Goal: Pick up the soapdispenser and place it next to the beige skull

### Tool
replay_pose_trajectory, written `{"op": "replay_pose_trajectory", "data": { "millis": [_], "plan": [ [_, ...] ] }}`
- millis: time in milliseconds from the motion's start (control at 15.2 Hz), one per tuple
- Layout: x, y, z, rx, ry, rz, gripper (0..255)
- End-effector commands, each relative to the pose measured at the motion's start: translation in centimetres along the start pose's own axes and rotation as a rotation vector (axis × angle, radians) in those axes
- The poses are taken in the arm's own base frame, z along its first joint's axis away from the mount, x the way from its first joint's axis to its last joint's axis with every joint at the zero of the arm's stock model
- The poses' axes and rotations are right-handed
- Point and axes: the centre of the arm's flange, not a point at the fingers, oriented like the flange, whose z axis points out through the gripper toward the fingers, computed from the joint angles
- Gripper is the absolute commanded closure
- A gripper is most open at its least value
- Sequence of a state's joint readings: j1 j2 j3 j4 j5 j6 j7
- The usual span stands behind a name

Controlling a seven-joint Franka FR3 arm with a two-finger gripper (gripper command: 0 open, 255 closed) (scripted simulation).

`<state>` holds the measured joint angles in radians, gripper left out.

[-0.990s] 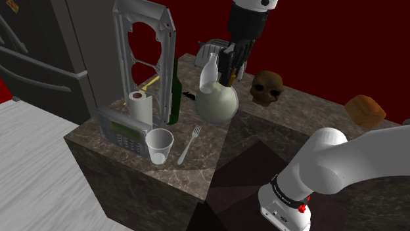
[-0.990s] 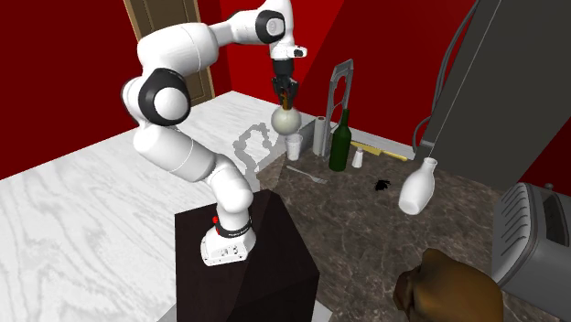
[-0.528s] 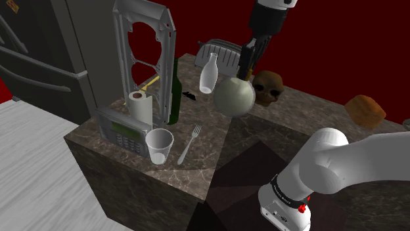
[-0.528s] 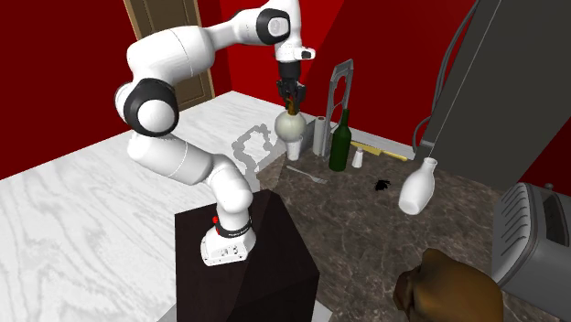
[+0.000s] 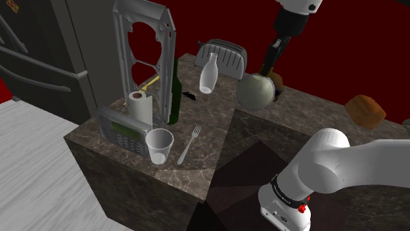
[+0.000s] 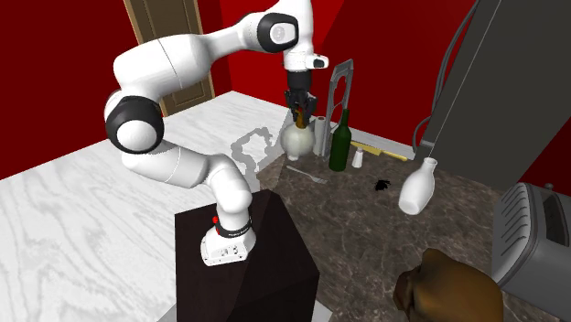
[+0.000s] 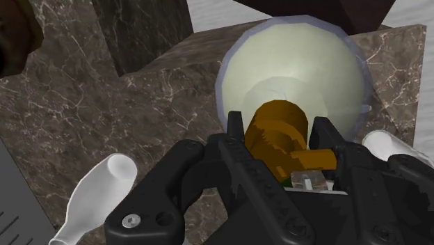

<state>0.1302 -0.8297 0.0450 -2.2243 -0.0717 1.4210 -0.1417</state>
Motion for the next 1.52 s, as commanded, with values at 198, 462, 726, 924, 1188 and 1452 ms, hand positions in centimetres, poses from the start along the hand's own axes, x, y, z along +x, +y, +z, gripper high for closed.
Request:
{"op": "replay_pose_trajectory", "data": {
  "millis": [198,462,726,924,1188,1452],
  "plan": [
    [-2.5,6.5,0.6,0.000,0.000,-0.001,255],
    [-4.5,11.4,1.1,0.000,0.000,-0.001,255],
    [-6.4,16.3,1.5,0.000,0.000,-0.001,255],
    [-7.8,20.0,1.9,0.000,0.000,-0.001,255],
    [-9.8,24.8,2.4,0.000,0.000,-0.001,255],
    [-11.7,29.7,2.9,0.000,0.000,-0.001,255]
  ]
}}
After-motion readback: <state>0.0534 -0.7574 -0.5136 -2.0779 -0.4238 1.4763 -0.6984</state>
